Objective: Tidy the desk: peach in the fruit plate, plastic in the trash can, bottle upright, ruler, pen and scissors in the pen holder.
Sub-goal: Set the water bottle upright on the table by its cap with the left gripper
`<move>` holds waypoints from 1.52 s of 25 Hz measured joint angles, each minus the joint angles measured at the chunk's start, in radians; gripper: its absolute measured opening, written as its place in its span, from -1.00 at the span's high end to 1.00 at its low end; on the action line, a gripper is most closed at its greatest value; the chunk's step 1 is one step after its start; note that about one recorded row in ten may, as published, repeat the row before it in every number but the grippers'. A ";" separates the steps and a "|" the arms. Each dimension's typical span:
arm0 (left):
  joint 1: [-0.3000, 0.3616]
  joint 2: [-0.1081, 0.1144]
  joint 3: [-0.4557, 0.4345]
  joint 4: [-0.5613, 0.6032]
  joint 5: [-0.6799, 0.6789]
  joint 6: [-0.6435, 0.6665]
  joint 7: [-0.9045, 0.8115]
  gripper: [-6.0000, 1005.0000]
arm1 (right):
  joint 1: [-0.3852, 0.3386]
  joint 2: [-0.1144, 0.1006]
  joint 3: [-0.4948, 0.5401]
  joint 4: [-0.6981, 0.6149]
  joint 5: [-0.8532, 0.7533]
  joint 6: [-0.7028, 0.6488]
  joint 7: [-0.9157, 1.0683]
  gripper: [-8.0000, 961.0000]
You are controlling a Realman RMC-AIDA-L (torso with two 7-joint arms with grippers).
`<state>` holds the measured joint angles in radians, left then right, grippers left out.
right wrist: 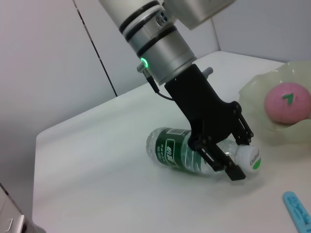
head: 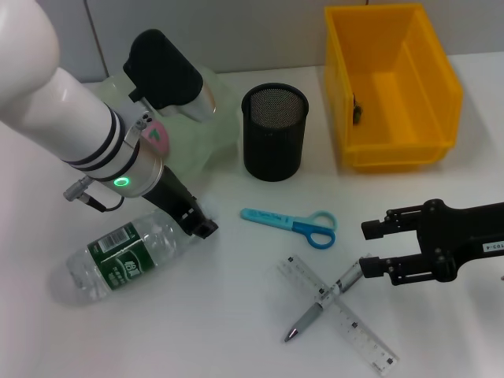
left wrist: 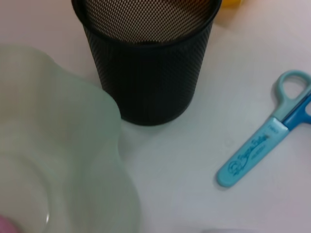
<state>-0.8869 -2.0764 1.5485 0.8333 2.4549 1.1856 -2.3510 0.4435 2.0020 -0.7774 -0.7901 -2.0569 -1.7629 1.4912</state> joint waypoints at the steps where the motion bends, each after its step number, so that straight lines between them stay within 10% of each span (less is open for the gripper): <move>1: 0.006 0.001 -0.002 0.013 -0.006 0.005 0.000 0.10 | 0.000 0.000 0.000 0.000 0.000 0.000 0.000 -0.39; 38: 0.115 0.013 -0.503 0.229 -0.126 0.332 0.228 0.10 | 0.018 -0.002 0.000 0.011 -0.006 0.011 0.027 -0.39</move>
<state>-0.7718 -2.0631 1.0451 1.0624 2.3291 1.5175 -2.1231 0.4617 2.0001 -0.7776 -0.7795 -2.0633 -1.7518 1.5185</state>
